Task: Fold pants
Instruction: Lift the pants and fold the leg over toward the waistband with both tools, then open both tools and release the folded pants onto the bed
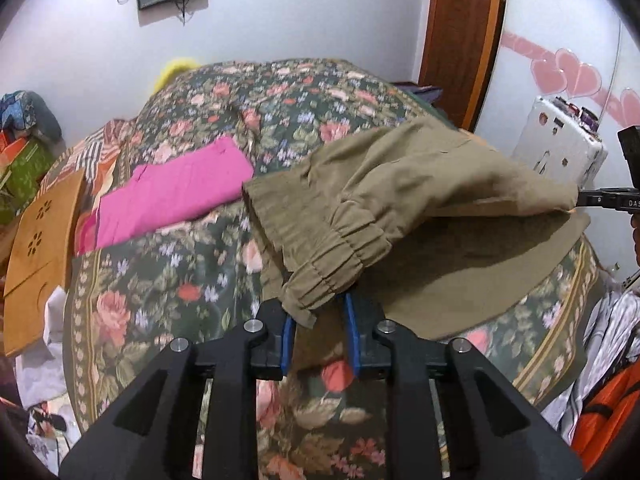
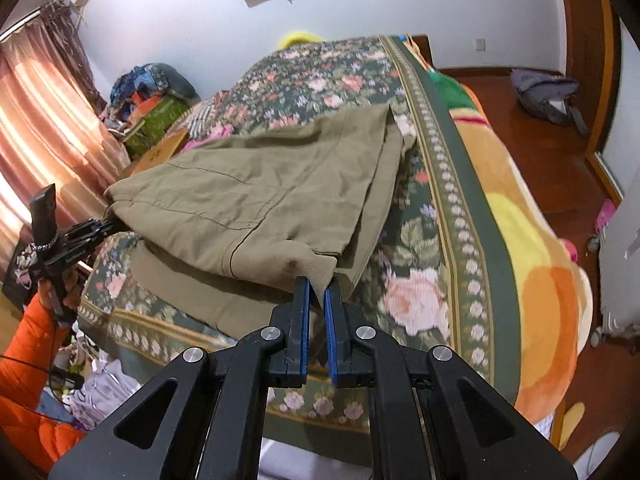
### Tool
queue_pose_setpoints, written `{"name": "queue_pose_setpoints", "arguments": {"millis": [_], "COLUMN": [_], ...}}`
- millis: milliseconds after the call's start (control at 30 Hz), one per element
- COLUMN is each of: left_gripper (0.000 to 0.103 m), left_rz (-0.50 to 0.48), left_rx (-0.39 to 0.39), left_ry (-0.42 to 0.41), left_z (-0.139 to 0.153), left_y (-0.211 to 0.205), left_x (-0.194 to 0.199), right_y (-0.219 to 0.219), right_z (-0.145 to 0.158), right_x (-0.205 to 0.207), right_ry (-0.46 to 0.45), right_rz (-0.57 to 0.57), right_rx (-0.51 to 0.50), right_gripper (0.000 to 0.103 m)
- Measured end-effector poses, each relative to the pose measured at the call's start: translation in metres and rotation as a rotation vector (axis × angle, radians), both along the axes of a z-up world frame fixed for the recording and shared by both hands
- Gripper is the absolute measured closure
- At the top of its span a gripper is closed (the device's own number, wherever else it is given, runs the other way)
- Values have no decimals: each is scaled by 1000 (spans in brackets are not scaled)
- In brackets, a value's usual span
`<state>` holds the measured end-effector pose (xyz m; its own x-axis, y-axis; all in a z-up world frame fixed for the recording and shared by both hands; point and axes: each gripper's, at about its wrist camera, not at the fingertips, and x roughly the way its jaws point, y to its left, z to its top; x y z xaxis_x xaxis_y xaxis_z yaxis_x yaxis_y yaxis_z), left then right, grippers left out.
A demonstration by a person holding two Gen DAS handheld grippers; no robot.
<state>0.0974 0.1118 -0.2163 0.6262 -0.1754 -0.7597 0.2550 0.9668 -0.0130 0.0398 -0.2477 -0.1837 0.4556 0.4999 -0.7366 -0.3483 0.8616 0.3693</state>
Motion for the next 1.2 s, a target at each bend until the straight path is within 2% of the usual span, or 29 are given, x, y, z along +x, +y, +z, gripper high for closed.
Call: {"name": "queue_pose_setpoints", "arguments": {"millis": [233, 433, 600, 733, 800, 867, 900, 1067, 1200], "left_gripper": [82, 82, 77, 74, 72, 65, 61, 60, 46], "left_rz": [59, 132, 195, 186, 161, 124, 110, 88, 109], "left_rx": [29, 44, -18, -103, -121, -128, -113, -35, 2], "left_ry": [21, 11, -4, 6, 15, 27, 29, 68, 94], "left_z": [-2, 13, 37, 47, 46, 41, 38, 11, -14], "left_y": [13, 31, 39, 23, 10, -8, -17, -42, -38], "left_x": [-14, -21, -14, -2, 4, 8, 9, 14, 10], "right_y": [-5, -13, -10, 12, 25, 38, 42, 59, 58], "right_z": [-4, 18, 44, 51, 45, 36, 33, 9, -12], "right_x": [-6, -13, -6, 6, 12, 17, 17, 17, 11], "right_ry": [34, -21, -96, -131, -127, -112, -102, -28, 27], "right_rz": [-3, -24, -23, 13, 32, 51, 59, 105, 119], "right_rx": [-47, -119, -107, -83, -71, -67, -68, -83, -109], "right_gripper": [93, 93, 93, 87, 82, 80, 80, 80, 80]}}
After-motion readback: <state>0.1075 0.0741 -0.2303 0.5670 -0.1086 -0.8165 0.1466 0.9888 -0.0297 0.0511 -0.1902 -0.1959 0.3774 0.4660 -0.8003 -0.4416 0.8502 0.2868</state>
